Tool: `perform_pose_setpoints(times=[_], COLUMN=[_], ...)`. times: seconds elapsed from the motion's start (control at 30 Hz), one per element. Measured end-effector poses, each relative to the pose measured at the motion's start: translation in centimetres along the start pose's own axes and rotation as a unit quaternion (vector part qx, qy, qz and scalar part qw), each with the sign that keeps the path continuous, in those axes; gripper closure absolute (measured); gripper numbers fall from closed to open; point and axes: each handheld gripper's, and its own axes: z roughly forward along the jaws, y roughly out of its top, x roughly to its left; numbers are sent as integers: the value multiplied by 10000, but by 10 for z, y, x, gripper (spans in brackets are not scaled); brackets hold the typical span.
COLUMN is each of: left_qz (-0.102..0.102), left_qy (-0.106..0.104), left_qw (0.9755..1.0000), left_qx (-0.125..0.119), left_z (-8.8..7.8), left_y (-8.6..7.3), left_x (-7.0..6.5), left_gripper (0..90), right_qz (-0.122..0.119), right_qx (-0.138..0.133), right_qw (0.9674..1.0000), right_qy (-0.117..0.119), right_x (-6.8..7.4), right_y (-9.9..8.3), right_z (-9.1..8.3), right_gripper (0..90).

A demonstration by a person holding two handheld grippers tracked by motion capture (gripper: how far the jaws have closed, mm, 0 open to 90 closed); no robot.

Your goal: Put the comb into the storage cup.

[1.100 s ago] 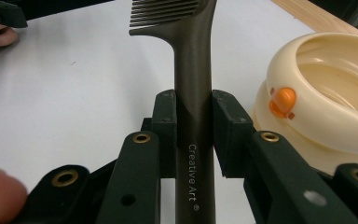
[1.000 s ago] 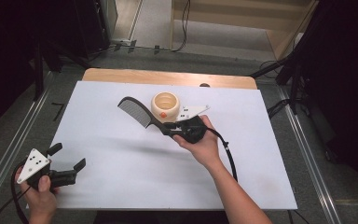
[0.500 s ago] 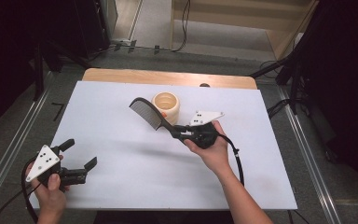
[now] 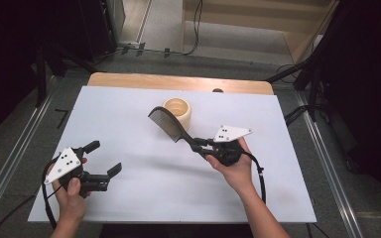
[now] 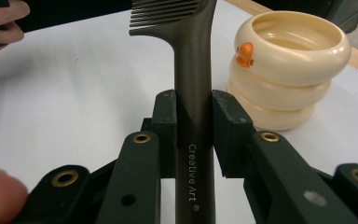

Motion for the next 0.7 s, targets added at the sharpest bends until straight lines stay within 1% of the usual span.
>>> perform_pose_setpoints(times=[0.03,0.2,0.37,0.47,0.63,0.7], left_qz=[14,17,39,-15,-50,-77], left_qy=[-39,-202,-370,-512,-728,-768], left_qw=[10000,9998,9993,9986,9973,9970], left_qx=[-7,-46,-74,-97,-100,-113], left_z=[3,16,29,37,49,54], left_y=[2,10,19,24,31,34], left_x=[-1,-9,-16,-20,-27,-31], left_gripper=[0,0,0,0,0,0], right_qz=[-28,11,47,66,99,103], right_qx=[-35,-92,-215,-292,-390,-442], right_qw=[10000,9999,9997,9995,9991,9989], right_qy=[1,-56,-94,-115,-137,-136], right_x=[0,3,3,3,4,5], right_y=[-1,-9,-15,-19,-27,-30], right_z=[-1,-9,-16,-20,-25,-26], right_gripper=[708,708,708,708,708,708])
